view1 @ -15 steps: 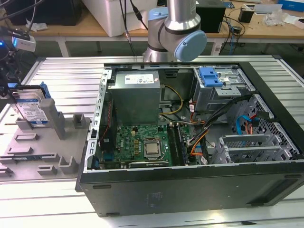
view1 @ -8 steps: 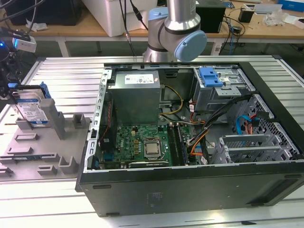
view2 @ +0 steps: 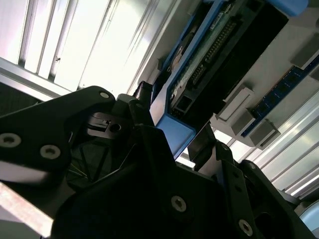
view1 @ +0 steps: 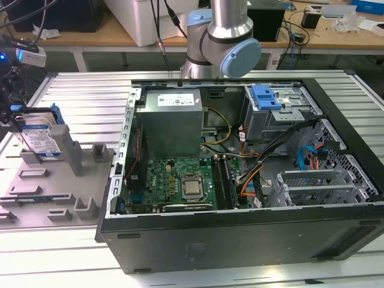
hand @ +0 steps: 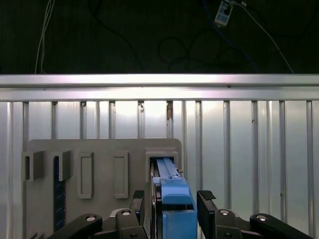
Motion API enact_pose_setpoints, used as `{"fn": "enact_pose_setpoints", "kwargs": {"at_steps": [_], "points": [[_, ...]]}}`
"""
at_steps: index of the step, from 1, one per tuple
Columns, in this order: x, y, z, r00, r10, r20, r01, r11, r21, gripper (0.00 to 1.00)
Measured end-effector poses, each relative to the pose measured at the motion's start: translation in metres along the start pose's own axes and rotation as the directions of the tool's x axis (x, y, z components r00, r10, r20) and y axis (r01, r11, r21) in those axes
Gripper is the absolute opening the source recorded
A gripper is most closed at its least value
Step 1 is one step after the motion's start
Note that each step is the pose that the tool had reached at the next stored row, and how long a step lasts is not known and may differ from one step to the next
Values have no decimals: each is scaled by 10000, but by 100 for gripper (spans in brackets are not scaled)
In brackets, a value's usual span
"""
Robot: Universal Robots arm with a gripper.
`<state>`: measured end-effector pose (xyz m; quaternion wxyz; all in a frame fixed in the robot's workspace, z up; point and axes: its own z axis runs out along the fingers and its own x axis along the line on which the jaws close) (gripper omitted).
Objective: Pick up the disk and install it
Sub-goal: 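Pick up the disk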
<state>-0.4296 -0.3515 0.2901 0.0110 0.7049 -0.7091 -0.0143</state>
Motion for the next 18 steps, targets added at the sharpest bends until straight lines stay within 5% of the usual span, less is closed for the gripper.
{"fn": "enact_pose_setpoints", "kwargs": {"at_steps": [18], "points": [[4, 0, 3, 10000, 2, -61, -2, 10000, 1, 54]]}}
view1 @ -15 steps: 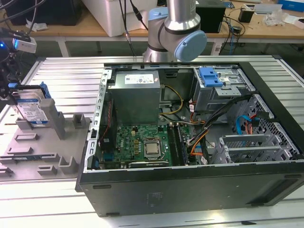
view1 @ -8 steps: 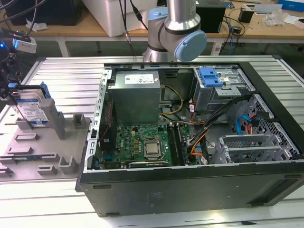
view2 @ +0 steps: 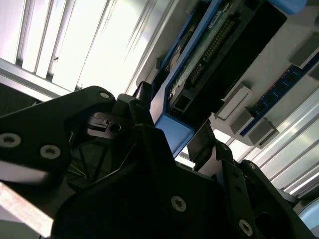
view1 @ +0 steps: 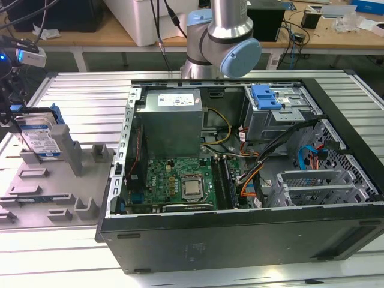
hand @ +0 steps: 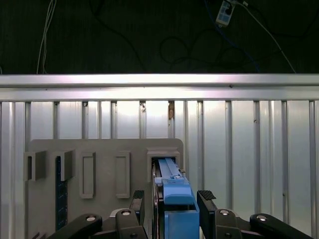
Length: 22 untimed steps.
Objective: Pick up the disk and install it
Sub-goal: 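Pick up the disk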
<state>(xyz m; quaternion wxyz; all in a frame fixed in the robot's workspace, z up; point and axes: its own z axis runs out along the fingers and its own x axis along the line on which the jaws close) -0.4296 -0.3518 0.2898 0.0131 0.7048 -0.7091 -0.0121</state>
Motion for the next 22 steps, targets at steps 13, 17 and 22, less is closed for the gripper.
{"fn": "enact_pose_setpoints", "kwargs": {"at_steps": [13, 17, 22], "points": [[0, 0, 0, 10000, 1, -3, -1, 10000, -1, 37], [0, 0, 0, 10000, 1, -4, -1, 10000, 0, 37], [0, 0, 0, 10000, 1, -7, -1, 10000, 0, 37]]}}
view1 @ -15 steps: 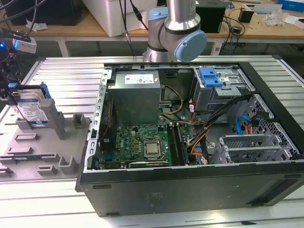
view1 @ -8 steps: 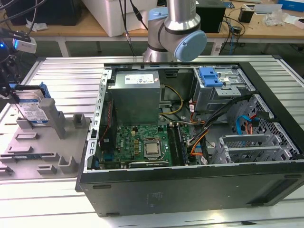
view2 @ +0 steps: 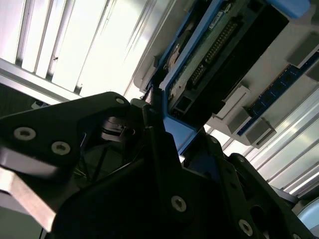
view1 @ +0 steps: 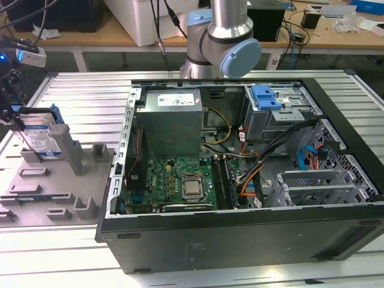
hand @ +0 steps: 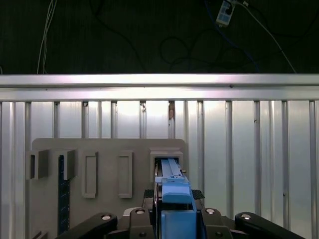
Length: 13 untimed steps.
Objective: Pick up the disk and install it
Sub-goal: 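Pick up the disk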
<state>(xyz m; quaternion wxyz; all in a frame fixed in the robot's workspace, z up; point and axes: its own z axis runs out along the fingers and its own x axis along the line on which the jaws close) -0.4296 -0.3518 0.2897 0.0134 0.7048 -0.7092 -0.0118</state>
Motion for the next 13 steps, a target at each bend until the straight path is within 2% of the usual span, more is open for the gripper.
{"fn": "enact_pose_setpoints", "kwargs": {"at_steps": [13], "points": [[0, 0, 0, 10000, 1, -16, -1, 10000, 0, 37]]}}
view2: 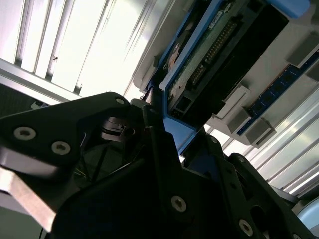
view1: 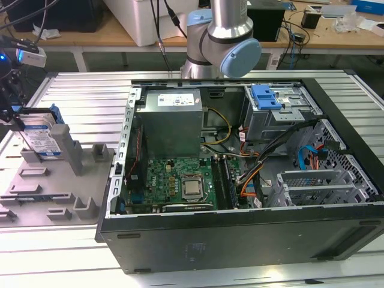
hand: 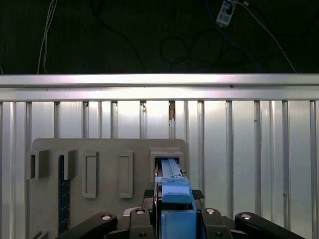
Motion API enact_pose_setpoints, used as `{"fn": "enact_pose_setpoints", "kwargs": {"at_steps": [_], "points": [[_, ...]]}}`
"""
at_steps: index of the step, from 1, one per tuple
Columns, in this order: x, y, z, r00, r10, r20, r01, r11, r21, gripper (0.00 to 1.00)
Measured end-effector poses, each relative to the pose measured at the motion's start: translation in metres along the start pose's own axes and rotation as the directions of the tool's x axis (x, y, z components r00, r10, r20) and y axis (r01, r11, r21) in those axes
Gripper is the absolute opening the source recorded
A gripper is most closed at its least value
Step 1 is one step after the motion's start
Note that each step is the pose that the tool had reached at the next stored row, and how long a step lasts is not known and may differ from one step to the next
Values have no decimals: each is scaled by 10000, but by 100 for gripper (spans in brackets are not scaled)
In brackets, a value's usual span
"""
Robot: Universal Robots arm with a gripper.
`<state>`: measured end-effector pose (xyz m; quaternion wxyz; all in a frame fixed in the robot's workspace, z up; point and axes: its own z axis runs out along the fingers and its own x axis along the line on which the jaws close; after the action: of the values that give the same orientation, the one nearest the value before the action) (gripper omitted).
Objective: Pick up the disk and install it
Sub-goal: 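Pick up the disk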
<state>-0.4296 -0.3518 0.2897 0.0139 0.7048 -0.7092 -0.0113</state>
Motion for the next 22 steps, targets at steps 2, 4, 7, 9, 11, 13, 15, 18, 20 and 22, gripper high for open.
{"fn": "enact_pose_setpoints", "kwargs": {"at_steps": [2, 4, 7, 9, 11, 13, 15, 18, 20, 22], "points": [[0, 0, 0, 10000, 0, 0, 0, 10000, 0, 37], [0, 0, 0, 10000, 0, 0, 0, 10000, 0, 37], [0, 0, 0, 10000, 0, -1, 0, 10000, 0, 37], [0, 0, 0, 10000, 0, -1, 0, 10000, 0, 37], [0, 0, 0, 10000, 0, -1, 0, 10000, 1, 38], [0, 0, 0, 10000, 0, -1, 0, 10000, 1, 44], [0, 0, 0, 10000, -1, -1, 1, 10000, 0, 51], [0, 0, 0, 10000, 0, -1, 0, 10000, 0, 51], [0, 0, 0, 10000, 0, -2, 0, 10000, 0, 51], [0, 0, 0, 10000, 0, -2, 0, 10000, 0, 51]]}}
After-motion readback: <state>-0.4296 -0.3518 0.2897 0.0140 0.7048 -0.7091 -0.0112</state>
